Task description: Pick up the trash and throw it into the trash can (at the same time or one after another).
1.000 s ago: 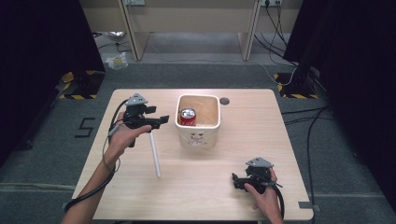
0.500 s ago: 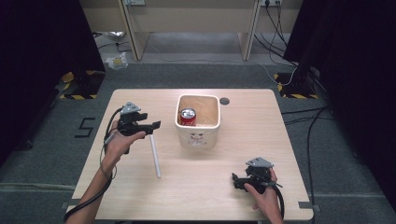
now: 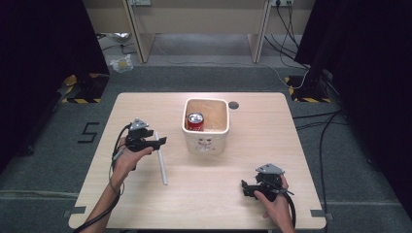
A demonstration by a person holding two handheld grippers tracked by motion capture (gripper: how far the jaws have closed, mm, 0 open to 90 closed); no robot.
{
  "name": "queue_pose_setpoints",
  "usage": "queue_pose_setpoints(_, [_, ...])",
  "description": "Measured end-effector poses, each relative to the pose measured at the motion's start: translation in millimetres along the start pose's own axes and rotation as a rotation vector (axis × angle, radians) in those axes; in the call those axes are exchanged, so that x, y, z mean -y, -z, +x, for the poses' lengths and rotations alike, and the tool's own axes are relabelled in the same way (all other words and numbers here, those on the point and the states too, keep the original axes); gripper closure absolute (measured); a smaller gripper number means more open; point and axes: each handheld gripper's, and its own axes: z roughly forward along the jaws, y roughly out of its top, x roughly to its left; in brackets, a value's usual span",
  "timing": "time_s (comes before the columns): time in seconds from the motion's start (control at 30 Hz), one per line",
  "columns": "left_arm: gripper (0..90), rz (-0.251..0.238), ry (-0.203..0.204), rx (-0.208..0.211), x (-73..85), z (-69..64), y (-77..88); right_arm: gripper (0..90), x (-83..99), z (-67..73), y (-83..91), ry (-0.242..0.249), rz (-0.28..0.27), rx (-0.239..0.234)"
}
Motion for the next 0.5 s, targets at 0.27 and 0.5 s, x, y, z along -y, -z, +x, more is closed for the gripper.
queue_pose_setpoints(0.27, [34.1, 0.035, 0.01, -0.017, 16.7, 1.3, -8.7, 0.3, 0.0, 0.0, 0.0, 0.0, 0.0, 0.0])
queue_pose_setpoints(0.5, [36.7, 0.051, 0.016, -0.033, 24.0, 4.0, -12.1, 0.3, 0.0, 0.0, 0.0, 0.0, 0.0, 0.0])
